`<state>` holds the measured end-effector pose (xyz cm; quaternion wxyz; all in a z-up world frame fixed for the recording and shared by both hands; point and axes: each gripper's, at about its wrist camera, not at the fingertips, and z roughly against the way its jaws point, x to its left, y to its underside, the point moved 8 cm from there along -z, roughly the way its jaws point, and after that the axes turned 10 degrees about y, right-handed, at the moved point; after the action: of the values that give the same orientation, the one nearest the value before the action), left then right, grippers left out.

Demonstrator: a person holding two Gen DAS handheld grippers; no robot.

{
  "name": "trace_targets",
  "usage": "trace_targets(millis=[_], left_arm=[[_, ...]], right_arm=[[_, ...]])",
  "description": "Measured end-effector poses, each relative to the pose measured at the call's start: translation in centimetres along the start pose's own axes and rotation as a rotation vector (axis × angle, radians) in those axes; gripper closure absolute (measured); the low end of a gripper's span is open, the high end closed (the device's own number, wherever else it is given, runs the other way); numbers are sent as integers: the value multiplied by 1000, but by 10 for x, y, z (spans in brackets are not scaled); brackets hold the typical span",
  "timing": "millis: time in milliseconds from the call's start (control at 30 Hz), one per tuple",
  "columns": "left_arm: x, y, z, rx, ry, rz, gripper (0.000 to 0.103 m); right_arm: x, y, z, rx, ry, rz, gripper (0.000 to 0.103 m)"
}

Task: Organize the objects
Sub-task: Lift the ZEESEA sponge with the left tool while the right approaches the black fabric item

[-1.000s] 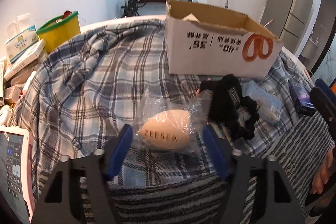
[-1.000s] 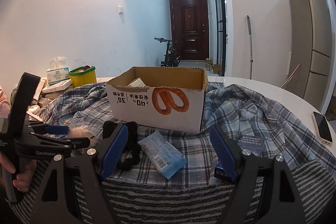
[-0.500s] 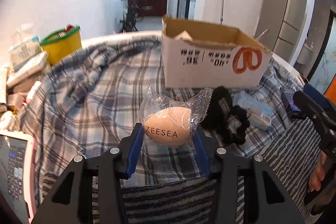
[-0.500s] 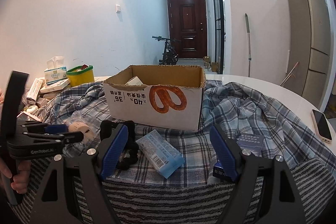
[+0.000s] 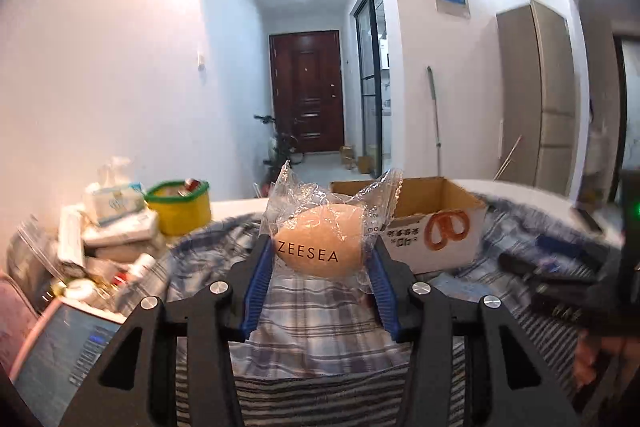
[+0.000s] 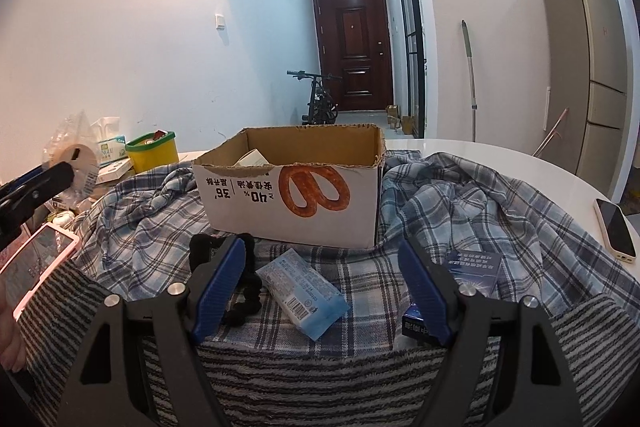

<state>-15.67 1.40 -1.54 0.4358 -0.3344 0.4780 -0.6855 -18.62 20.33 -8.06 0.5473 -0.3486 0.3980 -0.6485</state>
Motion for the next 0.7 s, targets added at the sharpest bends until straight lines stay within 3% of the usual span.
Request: trace_targets(millis=[67, 167, 267, 400, 600, 700], left_arm=[[9, 6, -7, 18, -34, 16, 54], [23, 15, -16, 42, 16, 110, 54], [33, 20, -20, 52, 5, 145, 54], [24, 22, -22, 48, -9, 122, 54], [23, 22, -21, 48, -32, 110, 54], [27, 23, -19, 43, -27, 128, 54]], right_arm=[[-1, 0, 1, -3, 0, -2, 28], [1, 0, 1, 0, 1, 4, 36], [6, -1, 1, 19, -9, 22, 58], [19, -7, 2, 76, -97, 6, 58], [51, -22, 9, 51, -133, 69, 58], [69, -22, 6, 85, -215, 53, 58]])
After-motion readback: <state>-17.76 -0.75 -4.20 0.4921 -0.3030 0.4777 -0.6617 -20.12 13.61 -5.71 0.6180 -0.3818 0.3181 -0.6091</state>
